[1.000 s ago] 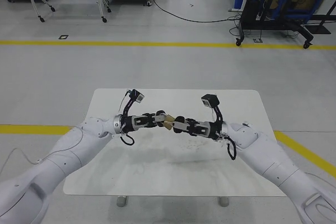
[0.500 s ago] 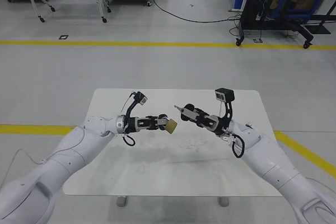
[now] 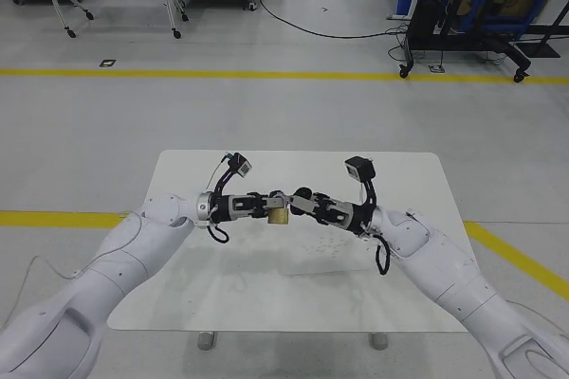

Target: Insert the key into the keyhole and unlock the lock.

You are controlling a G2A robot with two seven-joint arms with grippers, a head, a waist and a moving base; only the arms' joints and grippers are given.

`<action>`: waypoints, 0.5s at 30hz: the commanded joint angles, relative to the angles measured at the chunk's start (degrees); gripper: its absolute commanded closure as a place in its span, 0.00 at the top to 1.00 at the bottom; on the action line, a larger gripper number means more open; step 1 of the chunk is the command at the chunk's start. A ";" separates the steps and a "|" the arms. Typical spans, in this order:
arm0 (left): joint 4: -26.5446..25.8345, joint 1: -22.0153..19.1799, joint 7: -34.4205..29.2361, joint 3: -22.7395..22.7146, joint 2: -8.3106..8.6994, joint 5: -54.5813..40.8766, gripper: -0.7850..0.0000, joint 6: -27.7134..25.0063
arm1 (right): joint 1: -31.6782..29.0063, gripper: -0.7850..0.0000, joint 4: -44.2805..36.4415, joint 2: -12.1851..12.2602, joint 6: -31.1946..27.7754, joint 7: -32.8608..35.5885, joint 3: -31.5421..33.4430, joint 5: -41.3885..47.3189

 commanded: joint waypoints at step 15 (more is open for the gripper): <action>-1.95 0.31 7.33 -0.85 -0.14 4.72 0.00 14.89 | -2.43 0.00 -2.67 0.59 3.80 -1.04 3.02 -1.82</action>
